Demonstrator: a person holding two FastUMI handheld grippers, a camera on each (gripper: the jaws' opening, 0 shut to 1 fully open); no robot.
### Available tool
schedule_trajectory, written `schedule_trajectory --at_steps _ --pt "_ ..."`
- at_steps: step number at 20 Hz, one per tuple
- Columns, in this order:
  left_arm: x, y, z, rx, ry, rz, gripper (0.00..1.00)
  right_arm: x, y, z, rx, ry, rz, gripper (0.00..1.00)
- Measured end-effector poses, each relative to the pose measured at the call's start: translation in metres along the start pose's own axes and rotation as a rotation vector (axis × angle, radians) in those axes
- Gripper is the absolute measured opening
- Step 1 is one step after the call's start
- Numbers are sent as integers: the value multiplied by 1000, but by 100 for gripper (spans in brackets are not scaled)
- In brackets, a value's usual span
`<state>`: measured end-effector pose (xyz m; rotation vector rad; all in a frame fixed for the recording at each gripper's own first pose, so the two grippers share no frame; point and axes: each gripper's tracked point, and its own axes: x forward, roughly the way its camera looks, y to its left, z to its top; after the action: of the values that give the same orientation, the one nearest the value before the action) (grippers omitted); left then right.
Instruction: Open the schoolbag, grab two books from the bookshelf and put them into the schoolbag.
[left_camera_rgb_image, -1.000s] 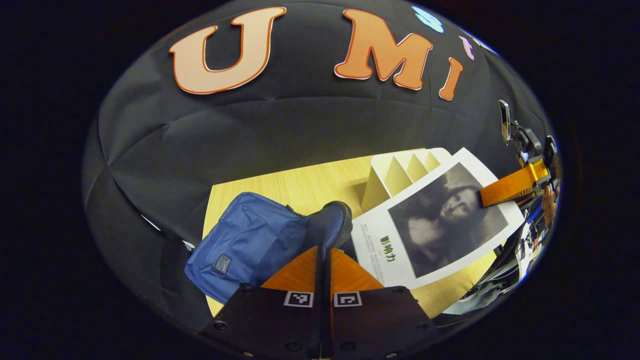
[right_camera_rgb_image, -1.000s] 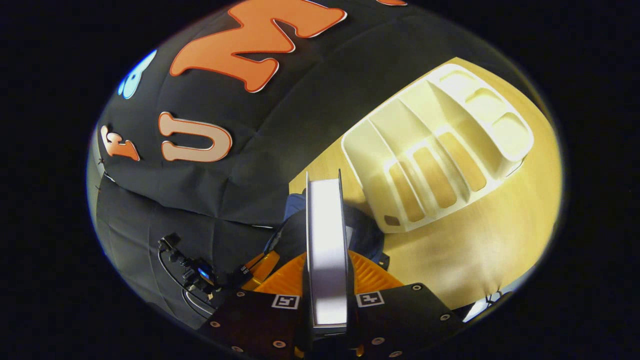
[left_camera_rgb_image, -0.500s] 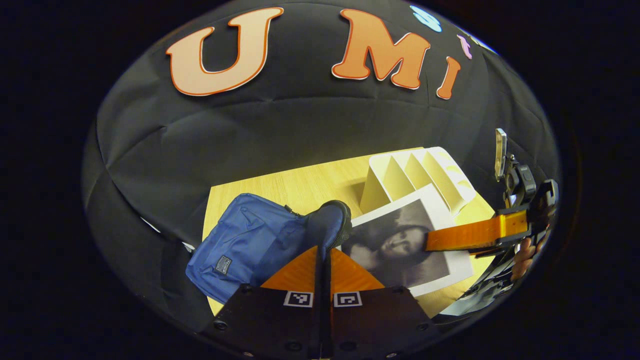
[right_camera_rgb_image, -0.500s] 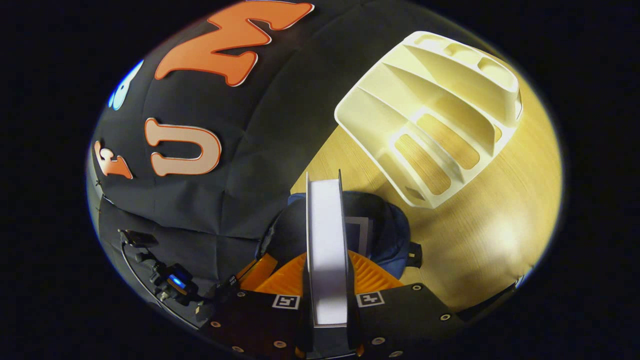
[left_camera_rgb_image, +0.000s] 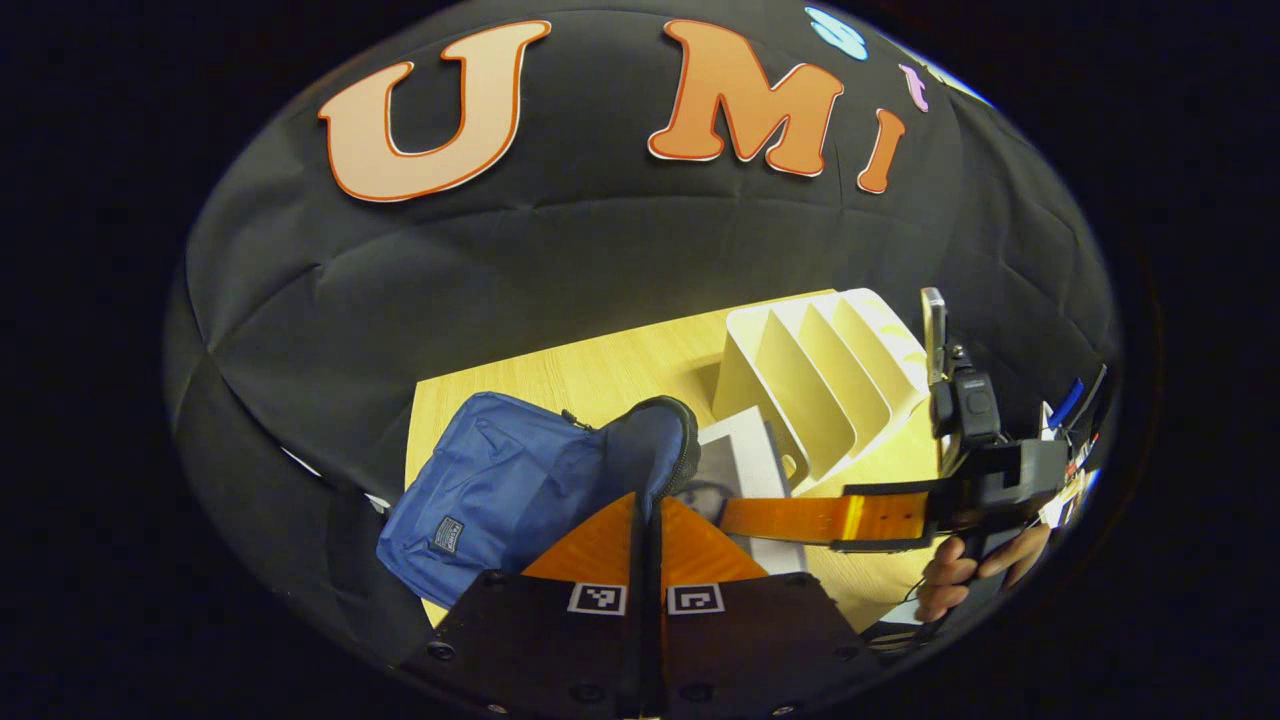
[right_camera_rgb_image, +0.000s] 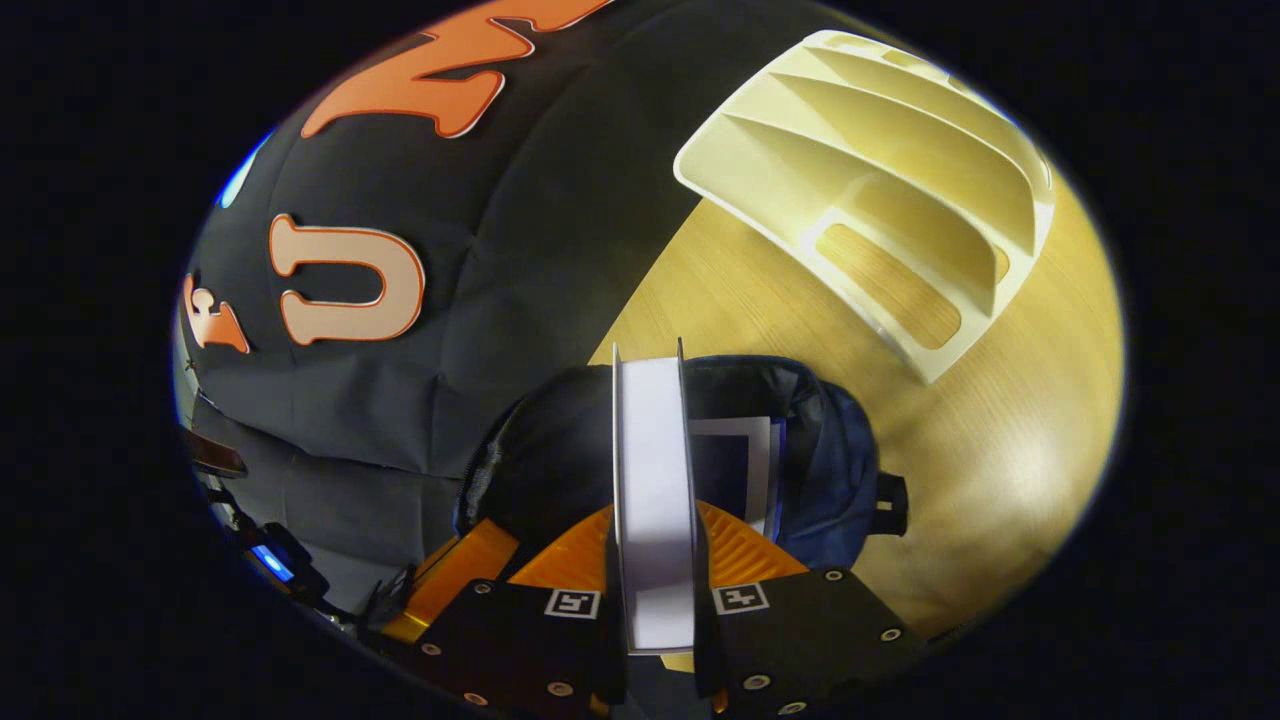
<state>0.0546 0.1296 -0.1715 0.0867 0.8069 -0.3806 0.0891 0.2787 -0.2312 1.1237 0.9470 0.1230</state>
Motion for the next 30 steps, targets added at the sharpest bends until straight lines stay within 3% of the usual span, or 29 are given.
schedule_trajectory --at_steps 14,15,16,17,18,19,20,26,30 --pt "-13 -11 -2 27 12 -58 1 64 15 -21 -28 -84 79 27" --pt "-12 -14 -2 31 15 -62 1 67 15 -22 -29 -86 84 38" --pt "-11 -16 -3 39 21 -66 1 73 12 -23 -34 -91 86 27" --pt "-9 -15 -4 49 24 -59 1 79 8 -24 -38 -93 82 39" --pt "-10 -15 -3 60 23 -59 1 82 3 -24 -38 -96 61 30" --pt "-4 -16 -7 54 34 -59 1 83 -5 -25 -47 -89 11 33" --pt "-7 -14 -6 55 34 -47 1 81 -12 -24 -68 -93 -29 41" --pt "4 -11 -4 37 34 -27 1 53 -14 4 -179 -131 -76 81" --pt "13 -14 -10 8 46 -20 1 28 -21 40 -280 -203 -122 90"
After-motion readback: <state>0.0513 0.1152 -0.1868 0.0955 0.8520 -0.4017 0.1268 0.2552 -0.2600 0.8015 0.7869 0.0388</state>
